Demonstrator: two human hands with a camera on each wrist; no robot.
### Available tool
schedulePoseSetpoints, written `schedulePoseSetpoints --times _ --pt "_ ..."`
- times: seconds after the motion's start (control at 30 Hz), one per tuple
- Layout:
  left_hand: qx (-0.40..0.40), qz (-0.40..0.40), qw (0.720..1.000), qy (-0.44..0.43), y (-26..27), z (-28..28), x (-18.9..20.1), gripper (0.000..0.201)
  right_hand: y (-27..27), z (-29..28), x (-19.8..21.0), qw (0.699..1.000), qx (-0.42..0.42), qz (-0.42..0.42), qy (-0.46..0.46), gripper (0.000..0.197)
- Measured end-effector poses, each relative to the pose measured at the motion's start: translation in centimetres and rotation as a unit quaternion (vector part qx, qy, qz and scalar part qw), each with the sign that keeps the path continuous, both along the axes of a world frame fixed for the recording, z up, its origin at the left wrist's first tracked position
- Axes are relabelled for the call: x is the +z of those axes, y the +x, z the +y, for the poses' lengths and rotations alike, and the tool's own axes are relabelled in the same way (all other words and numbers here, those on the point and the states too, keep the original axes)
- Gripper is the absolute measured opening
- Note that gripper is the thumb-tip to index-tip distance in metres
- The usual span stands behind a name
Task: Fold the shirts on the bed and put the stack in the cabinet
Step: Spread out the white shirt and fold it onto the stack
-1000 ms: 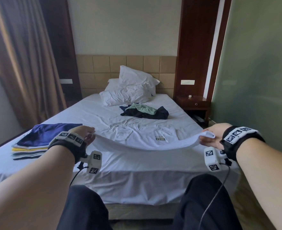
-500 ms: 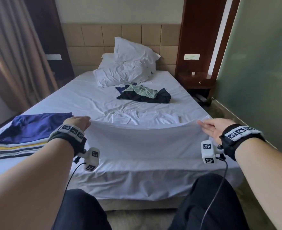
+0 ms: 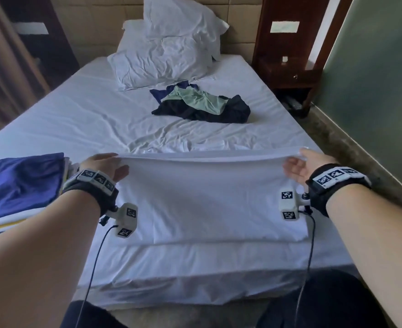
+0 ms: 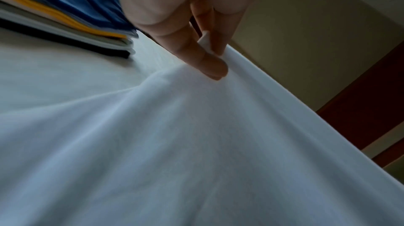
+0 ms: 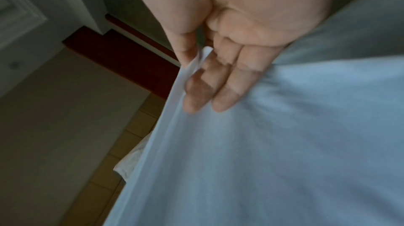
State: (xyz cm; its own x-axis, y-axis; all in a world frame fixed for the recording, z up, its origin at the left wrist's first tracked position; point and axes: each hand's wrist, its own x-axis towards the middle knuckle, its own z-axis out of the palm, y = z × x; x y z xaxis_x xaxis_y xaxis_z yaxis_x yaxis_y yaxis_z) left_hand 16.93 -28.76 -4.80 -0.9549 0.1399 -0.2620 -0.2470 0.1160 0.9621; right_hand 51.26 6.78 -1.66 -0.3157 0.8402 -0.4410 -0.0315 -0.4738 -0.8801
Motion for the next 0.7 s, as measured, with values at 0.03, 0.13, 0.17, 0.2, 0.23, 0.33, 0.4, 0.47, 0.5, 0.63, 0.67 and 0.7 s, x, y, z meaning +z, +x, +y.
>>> schedulePoseSetpoints --times 0.03,0.13,0.17,0.2,0.23,0.33,0.4,0.47,0.5,0.63,0.67,0.7 --pt "-0.016 -0.006 1.000 -0.004 -0.4 0.7 -0.1 0.023 -1.1 0.9 -0.4 1.000 0.002 0.012 -0.006 0.019" --pt "-0.006 -0.009 1.000 -0.008 -2.1 3.6 -0.8 0.022 -4.1 3.6 -2.2 0.999 0.003 0.030 -0.028 0.029" --pt "0.003 -0.009 1.000 -0.015 -2.9 4.6 -1.3 0.018 -5.0 4.5 -2.9 0.999 0.002 0.031 -0.032 0.032" --pt "0.014 -0.003 1.000 -0.014 -3.5 5.5 -1.6 0.015 -5.8 5.4 -3.6 0.999 0.001 0.029 -0.034 0.034" --pt "0.021 -0.006 1.000 -0.014 -4.2 6.4 -1.9 0.014 -6.6 6.3 -4.4 0.999 0.004 0.028 -0.036 0.034" --pt "0.043 -0.004 0.999 -0.025 -7.2 9.2 -2.9 0.022 -9.0 8.6 -6.6 0.999 0.014 0.018 -0.035 0.028" --pt "0.044 -0.013 0.998 -0.044 -9.3 10.8 -3.5 0.026 -10.4 10.2 -7.6 0.999 0.018 0.013 -0.029 0.022" --pt "0.043 -0.009 0.997 -0.066 -11.1 12.3 -3.8 0.028 -11.8 11.7 -8.1 0.999 0.009 0.021 -0.028 0.017" --pt "0.048 -0.005 0.997 -0.061 -12.0 13.0 -4.1 0.028 -12.6 12.5 -8.2 0.999 -0.002 0.028 -0.028 0.017" --pt "0.045 0.002 0.999 -0.017 -14.1 14.9 -5.3 0.022 -15.4 14.7 -8.5 0.998 -0.021 0.061 -0.020 0.032" --pt "0.041 0.010 0.999 0.004 -14.4 15.2 -5.8 0.022 -15.9 14.9 -8.7 0.998 -0.014 0.065 -0.024 0.038" --pt "0.033 0.020 0.999 0.016 -14.5 15.4 -6.3 0.023 -16.2 14.8 -8.8 0.998 -0.001 0.063 -0.027 0.042"
